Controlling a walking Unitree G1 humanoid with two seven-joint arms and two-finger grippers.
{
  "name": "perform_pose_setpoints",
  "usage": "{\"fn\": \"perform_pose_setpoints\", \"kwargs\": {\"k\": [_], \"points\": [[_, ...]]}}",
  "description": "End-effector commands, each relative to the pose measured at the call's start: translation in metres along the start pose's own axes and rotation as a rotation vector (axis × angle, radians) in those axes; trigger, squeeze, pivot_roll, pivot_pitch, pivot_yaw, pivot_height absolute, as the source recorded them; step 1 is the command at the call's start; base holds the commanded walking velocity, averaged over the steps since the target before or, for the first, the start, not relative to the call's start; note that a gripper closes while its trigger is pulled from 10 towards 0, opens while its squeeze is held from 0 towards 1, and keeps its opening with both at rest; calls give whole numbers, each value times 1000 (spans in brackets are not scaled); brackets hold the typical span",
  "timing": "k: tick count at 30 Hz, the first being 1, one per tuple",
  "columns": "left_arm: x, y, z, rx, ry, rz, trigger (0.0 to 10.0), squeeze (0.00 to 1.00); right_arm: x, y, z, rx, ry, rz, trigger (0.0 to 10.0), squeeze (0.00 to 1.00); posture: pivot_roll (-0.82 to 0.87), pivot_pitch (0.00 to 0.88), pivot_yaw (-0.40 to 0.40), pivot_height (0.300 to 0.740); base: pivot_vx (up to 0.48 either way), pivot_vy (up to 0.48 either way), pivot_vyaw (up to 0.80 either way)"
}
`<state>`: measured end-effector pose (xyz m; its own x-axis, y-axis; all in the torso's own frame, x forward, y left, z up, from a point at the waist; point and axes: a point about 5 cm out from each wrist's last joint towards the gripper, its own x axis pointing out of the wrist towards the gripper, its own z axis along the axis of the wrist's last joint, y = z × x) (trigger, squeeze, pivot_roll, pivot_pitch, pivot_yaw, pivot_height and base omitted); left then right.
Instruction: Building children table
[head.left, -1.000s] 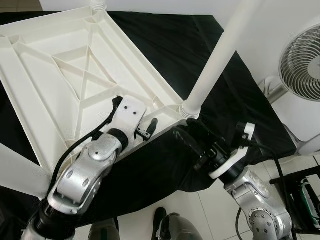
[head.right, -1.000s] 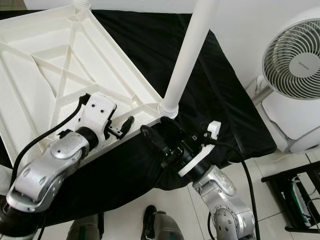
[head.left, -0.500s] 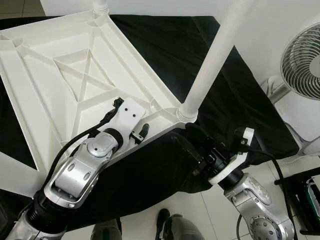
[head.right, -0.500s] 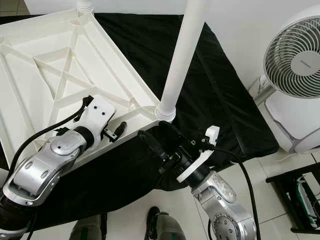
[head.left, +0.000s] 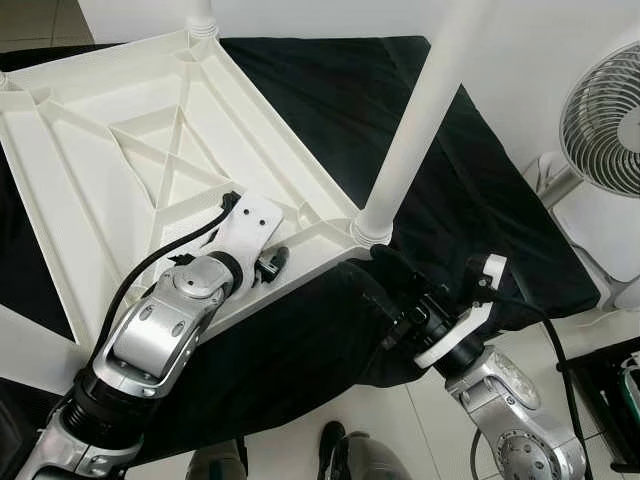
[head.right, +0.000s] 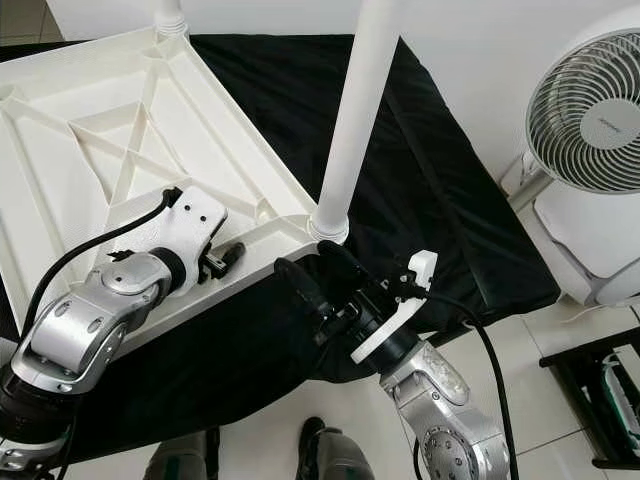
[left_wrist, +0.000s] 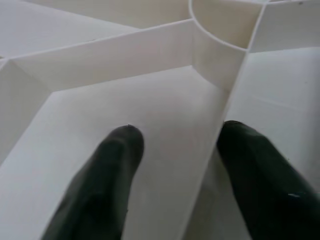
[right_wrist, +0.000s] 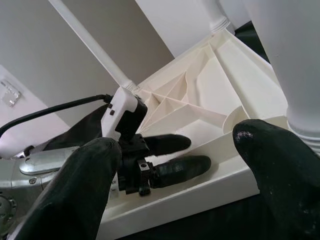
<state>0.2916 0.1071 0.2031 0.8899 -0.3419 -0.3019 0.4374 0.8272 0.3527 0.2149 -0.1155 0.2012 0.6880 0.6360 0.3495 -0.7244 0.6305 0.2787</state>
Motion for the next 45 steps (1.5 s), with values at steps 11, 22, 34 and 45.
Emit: {"fn": "perform_pose_setpoints", "kwargs": {"k": [11,22,34,45], "points": [[-6,13,-37,-66,177,129,0,0,2,-1,2,-10,-3,-7,10000,0,151,244,-74,740,0,0,0],[-24,37,-45,-77,208,240,0,0,5,-3,2,-12,-2,-1,10000,0,163,239,-86,740,0,0,0],[-43,12,-47,-93,217,159,0,0,8,-5,1,-20,6,9,10000,0,171,244,-95,740,0,0,0],[-65,-5,-52,-65,220,25,0,0,10,-10,4,-39,10,14,10000,0,163,258,-109,740,0,0,0]]}}
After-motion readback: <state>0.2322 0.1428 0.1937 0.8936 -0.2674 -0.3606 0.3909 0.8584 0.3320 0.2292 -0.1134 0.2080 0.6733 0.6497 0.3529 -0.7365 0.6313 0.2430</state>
